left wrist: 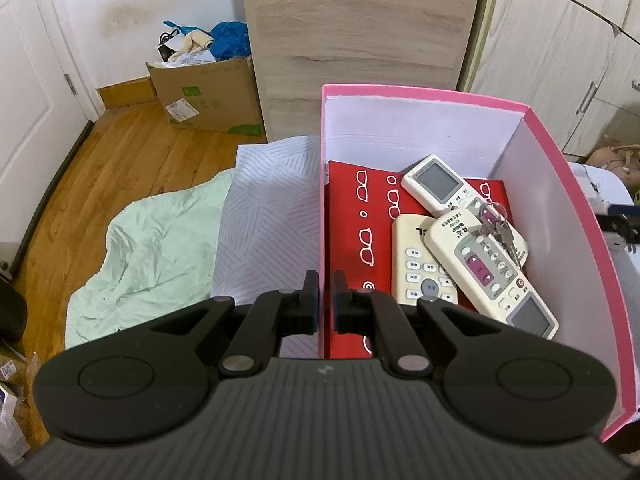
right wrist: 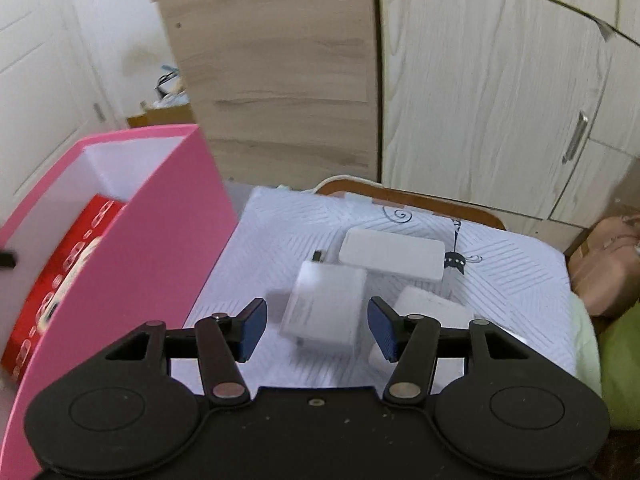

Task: Organize rigid objects
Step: 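Move the open right gripper back toward the white chargers, then grasp the white labelled charger on the cloth with the right gripper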

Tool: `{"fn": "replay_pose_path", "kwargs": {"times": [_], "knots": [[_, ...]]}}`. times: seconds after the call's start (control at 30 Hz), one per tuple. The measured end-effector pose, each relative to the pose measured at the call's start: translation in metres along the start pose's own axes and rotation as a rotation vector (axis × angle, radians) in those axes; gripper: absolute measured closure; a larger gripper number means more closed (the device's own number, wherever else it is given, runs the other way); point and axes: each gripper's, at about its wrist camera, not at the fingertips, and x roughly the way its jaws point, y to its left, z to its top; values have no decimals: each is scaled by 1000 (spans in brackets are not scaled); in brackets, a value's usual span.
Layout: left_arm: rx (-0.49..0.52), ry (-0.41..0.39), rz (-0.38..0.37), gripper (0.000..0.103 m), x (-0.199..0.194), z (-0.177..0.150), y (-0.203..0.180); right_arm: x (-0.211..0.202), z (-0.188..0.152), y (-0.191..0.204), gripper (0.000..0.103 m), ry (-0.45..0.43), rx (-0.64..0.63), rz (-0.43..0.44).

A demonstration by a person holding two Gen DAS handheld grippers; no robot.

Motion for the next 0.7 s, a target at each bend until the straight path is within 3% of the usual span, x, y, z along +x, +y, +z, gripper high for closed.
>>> {"fn": "replay_pose_path", "kwargs": {"times": [0.23,0.37,0.43,0.47,0.7], "knots": [[4,-1,-1,98,0,0,0,29,11,8,41,56,17,-81],[3,0,-9,98,0,1,2,43,10,9,42,110,24,-69],[3,0,-9,98,0,1,3,47,9,9,41,99,15,-73],[5,0,-8,98,0,1,3,48,9,8,47,85,7,-79],[2,-2,-12,98,2,1,3,34,6,1,48,43,29,-53]]}}
